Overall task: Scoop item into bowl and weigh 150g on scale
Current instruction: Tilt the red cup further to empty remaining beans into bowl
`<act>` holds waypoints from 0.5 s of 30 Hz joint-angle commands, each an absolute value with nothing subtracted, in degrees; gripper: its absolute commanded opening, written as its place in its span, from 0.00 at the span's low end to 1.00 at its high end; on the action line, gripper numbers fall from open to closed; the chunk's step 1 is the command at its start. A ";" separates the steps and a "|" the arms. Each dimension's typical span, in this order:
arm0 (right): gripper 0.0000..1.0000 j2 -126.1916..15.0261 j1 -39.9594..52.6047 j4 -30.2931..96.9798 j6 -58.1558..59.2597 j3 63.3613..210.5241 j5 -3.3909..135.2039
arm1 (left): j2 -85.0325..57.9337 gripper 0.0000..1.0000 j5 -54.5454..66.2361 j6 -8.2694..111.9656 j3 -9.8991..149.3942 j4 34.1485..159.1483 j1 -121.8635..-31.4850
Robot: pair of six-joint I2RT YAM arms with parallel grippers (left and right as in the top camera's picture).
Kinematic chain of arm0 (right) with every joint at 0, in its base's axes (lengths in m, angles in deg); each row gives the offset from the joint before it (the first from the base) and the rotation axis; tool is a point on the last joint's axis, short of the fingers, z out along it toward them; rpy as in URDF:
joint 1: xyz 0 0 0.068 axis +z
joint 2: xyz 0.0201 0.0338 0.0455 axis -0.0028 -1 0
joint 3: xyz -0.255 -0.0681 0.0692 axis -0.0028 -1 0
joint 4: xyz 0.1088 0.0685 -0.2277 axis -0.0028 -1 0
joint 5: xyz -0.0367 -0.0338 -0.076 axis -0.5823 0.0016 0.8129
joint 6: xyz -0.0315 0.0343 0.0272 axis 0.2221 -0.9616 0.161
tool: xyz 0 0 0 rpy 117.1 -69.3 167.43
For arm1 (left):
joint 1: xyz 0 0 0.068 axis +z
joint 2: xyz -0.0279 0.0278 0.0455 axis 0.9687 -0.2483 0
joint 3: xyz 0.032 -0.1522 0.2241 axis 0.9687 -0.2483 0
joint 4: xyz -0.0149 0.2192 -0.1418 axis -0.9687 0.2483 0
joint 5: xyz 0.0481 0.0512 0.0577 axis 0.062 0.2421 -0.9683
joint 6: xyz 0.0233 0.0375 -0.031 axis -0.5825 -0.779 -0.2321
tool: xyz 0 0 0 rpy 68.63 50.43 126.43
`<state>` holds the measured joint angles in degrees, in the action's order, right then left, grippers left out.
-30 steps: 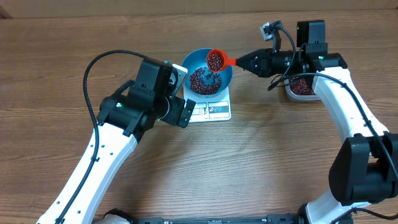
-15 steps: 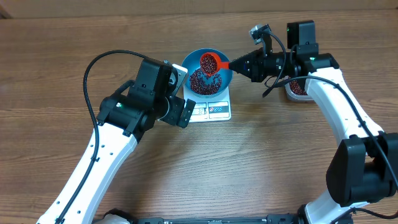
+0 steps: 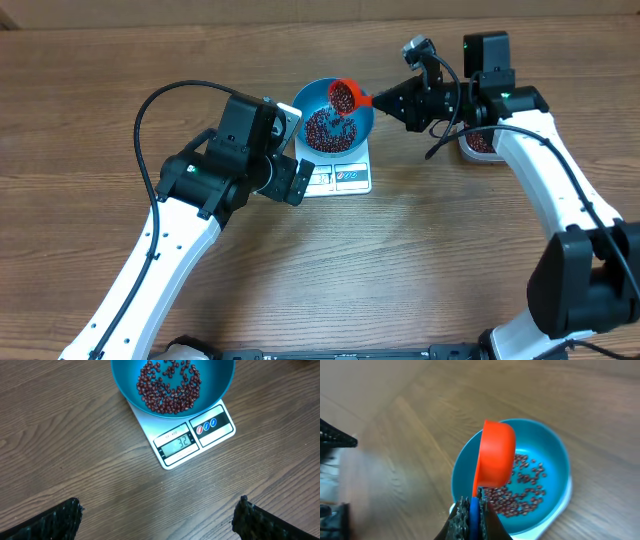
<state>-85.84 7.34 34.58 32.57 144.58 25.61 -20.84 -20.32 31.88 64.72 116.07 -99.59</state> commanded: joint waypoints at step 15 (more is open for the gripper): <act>0.04 -80.99 7.62 32.83 34.47 144.56 29.61 | -21.30 1.00 -20.51 30.79 65.49 116.00 -99.63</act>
<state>-83.00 7.34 33.11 33.99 144.58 29.42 -20.84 -20.32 31.88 64.72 116.07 -99.59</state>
